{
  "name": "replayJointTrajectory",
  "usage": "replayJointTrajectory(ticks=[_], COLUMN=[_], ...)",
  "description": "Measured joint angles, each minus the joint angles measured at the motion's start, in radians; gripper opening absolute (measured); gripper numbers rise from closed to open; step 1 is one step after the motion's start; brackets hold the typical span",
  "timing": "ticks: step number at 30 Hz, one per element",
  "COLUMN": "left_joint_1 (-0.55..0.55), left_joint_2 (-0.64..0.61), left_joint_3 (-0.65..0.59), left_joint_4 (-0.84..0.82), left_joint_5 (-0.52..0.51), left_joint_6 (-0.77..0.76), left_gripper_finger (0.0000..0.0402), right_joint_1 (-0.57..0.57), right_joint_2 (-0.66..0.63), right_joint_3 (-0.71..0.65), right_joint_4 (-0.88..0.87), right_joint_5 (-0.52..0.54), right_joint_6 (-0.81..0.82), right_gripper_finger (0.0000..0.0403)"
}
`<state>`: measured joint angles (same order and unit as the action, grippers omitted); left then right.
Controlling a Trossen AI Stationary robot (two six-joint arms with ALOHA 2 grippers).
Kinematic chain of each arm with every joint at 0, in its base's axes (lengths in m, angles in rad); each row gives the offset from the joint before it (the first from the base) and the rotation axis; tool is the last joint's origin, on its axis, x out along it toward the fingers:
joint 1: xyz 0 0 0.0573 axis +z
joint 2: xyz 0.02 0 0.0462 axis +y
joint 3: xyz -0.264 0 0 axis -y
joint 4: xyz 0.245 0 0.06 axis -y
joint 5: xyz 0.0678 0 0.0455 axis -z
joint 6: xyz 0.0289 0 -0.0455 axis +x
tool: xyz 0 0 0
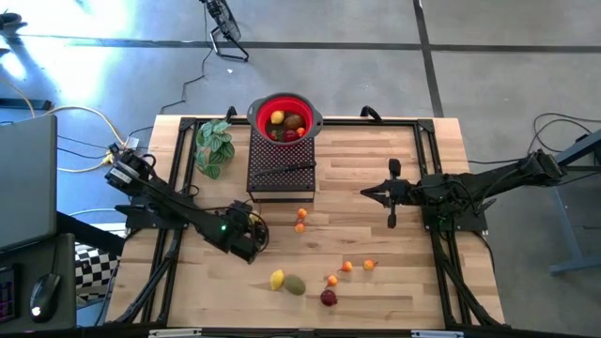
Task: Pick & Place Fruit
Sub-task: Put the top lemon into the red strainer bowl
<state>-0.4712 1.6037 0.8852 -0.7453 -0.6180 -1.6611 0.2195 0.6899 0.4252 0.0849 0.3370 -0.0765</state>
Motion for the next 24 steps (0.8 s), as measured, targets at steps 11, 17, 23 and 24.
replayJointTrajectory(ticks=[11, 17, 23, 24], left_joint_1=[0.119, 0.125, 0.124, 0.124], left_joint_2=[0.002, 0.002, 0.002, 0.002], left_joint_3=[0.0, 0.0, 0.0, 0.0], left_joint_4=[0.074, 0.071, 0.071, 0.071], left_joint_5=[0.093, 0.119, 0.163, 0.164], left_joint_6=[0.173, 0.194, 0.207, 0.216], left_gripper_finger=[0.0294, 0.0294, 0.0294, 0.0294], right_joint_1=[0.0, 0.0, 0.0, 0.0], right_joint_2=[0.0, 0.0, 0.0, 0.0], right_joint_3=[0.0, 0.0, 0.0, 0.0], right_joint_4=[-0.003, -0.006, -0.006, -0.006], right_joint_5=[0.0, 0.0, 0.0, 0.0], right_joint_6=[0.0, 0.0, 0.0, 0.0], right_gripper_finger=[0.0003, 0.0003, 0.0003, 0.0003])
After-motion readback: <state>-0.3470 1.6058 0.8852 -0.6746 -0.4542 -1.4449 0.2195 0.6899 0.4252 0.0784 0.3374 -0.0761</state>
